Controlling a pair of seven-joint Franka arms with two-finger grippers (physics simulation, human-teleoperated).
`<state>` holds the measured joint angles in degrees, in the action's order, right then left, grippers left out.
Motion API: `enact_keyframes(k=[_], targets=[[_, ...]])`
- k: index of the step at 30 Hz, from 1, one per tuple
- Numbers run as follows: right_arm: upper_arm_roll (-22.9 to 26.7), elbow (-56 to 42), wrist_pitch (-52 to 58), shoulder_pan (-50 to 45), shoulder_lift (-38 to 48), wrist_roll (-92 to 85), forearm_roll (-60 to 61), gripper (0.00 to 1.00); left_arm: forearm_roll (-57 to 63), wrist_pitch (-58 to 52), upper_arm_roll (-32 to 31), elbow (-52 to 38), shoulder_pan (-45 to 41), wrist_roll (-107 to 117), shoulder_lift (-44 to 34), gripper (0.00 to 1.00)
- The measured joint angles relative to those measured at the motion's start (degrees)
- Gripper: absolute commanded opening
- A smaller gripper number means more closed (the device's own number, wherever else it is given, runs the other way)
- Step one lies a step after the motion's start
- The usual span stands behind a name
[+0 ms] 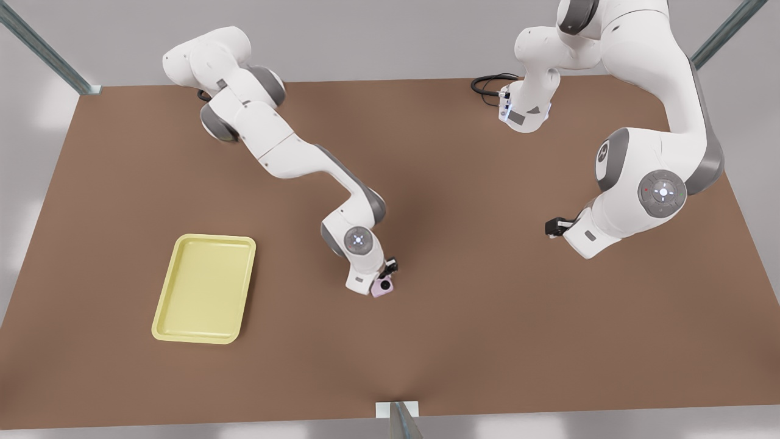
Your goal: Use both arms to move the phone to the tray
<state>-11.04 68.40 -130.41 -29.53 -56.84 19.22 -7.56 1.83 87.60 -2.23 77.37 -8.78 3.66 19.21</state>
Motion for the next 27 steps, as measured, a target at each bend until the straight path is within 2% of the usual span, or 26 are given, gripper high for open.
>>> enact_keyframes(k=[7, 10, 13, 16, 18, 27], targets=[[0.5, 21.7, 0.4, 12.1, 18.8, -3.1, -0.1, 0.79, -0.1, 0.0, -0.2, 0.0, -1.4, 0.5, 0.0, 1.00], [1.7, 31.9, 0.4, 20.4, 26.9, -6.5, -0.2, 0.79, -0.1, 0.0, -0.2, 0.0, -2.0, 1.0, 0.0, 1.00], [8.5, 36.2, 0.6, 24.6, 31.1, -11.1, -0.1, 0.79, -0.2, 0.0, -0.2, 0.0, -2.1, 1.4, 0.0, 1.00], [15.3, 37.3, 0.2, 26.4, 31.5, -16.8, 0.0, 0.79, -0.2, 0.0, -0.2, 0.0, -2.7, 1.9, 0.0, 1.00], [17.9, 37.4, -0.8, 28.6, 30.4, -21.0, 0.1, 0.80, -0.2, 0.0, -0.2, 0.0, -2.7, 2.2, 0.0, 1.00], [18.5, 37.5, -3.0, 28.6, 27.4, -34.8, 1.3, 0.81, -0.2, 0.0, -0.2, 0.0, -2.7, 3.2, 0.3, 1.00]])
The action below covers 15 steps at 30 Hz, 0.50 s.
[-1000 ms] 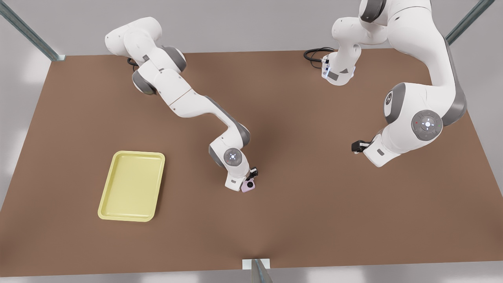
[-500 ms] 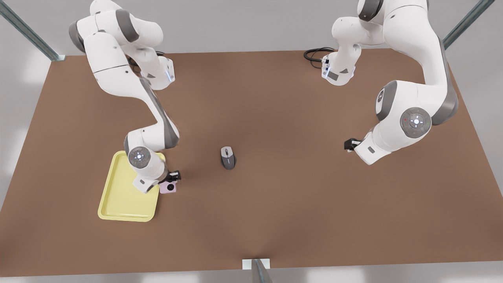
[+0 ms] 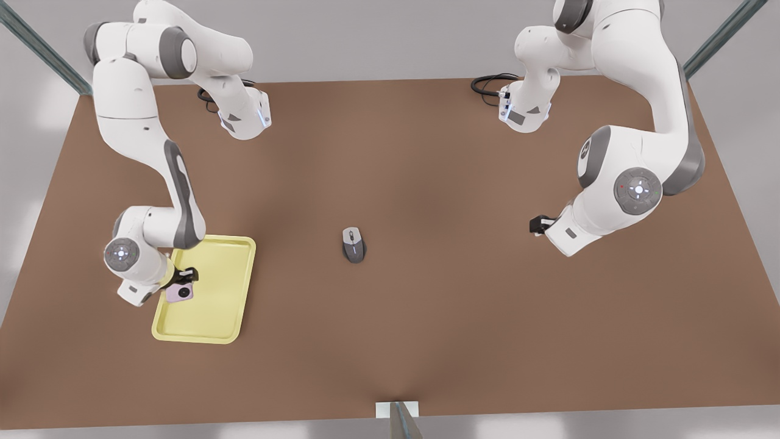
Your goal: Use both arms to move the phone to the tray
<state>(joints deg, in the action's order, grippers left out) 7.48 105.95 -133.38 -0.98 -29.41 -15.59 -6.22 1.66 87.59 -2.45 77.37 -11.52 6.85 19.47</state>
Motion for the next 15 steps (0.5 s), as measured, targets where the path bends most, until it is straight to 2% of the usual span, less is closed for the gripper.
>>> enact_keyframes(k=[1, 6, 11, 15], targets=[[0.0, 0.0, -0.2, -0.1, -0.7, -1.1, 0.3, 1.00, 0.0, 0.0, 0.0, 0.0, 0.0, 0.1, 0.0, 1.00], [-0.1, -0.3, -0.7, -0.5, -1.0, -5.8, 1.1, 1.00, 0.1, 0.1, 0.0, 0.0, 0.0, 0.4, 0.2, 1.00], [-1.2, -3.8, 4.9, -0.3, 10.8, -8.4, 2.6, 1.00, 0.1, 0.1, 0.1, 0.0, 0.0, 0.6, 0.2, 1.00], [-3.5, -13.4, 16.6, -3.3, 18.0, -6.0, 3.3, 1.00, 2.5, 0.0, 0.8, -0.6, 0.3, 0.0, -0.2, 1.00]])
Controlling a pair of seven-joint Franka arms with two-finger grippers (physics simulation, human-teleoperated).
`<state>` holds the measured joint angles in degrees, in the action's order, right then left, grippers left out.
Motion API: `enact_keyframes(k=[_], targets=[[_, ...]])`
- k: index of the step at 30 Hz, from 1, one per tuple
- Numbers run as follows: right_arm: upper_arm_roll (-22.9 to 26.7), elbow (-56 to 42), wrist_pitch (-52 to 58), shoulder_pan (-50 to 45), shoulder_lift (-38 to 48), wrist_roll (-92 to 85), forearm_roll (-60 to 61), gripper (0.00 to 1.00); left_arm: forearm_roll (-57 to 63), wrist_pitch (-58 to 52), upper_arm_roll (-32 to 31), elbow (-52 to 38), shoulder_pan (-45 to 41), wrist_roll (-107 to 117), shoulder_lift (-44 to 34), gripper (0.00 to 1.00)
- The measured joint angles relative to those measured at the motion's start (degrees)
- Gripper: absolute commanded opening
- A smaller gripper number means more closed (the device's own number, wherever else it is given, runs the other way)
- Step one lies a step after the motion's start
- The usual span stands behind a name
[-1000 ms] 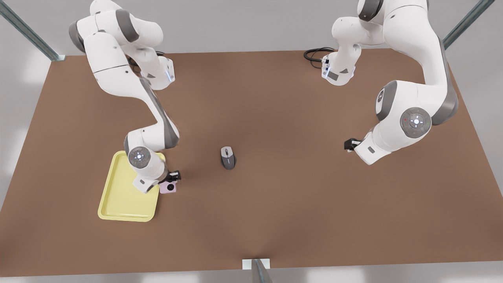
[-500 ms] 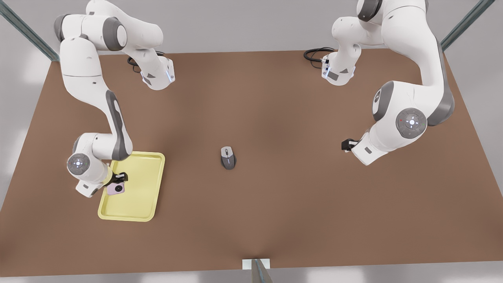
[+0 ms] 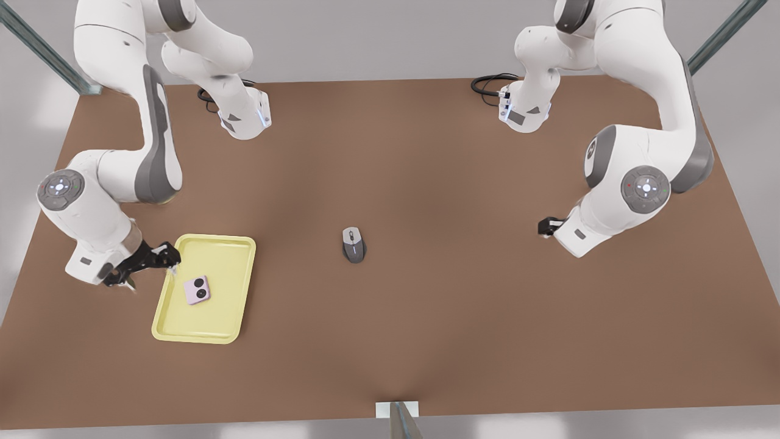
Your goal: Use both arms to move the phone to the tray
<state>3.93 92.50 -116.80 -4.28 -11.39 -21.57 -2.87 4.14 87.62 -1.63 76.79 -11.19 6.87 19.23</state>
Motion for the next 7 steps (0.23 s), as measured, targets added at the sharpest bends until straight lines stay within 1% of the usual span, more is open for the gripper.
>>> enact_keyframes(k=[3, 6, 7], targets=[[-0.2, -6.7, 8.2, 0.1, -0.2, 1.9, 0.4, 1.00, 1.1, 0.0, 0.0, -0.3, -0.1, -0.5, -0.1, 1.00], [-0.5, -14.9, 14.1, 1.1, -4.2, 3.5, 0.7, 1.00, 1.5, 0.0, 0.0, -0.3, -0.2, -0.9, -0.1, 1.00], [-0.7, -16.1, 15.6, 1.7, -5.0, 4.0, 0.9, 1.00, 1.6, 0.0, 0.0, -0.3, -0.2, -1.0, -0.1, 1.00]])
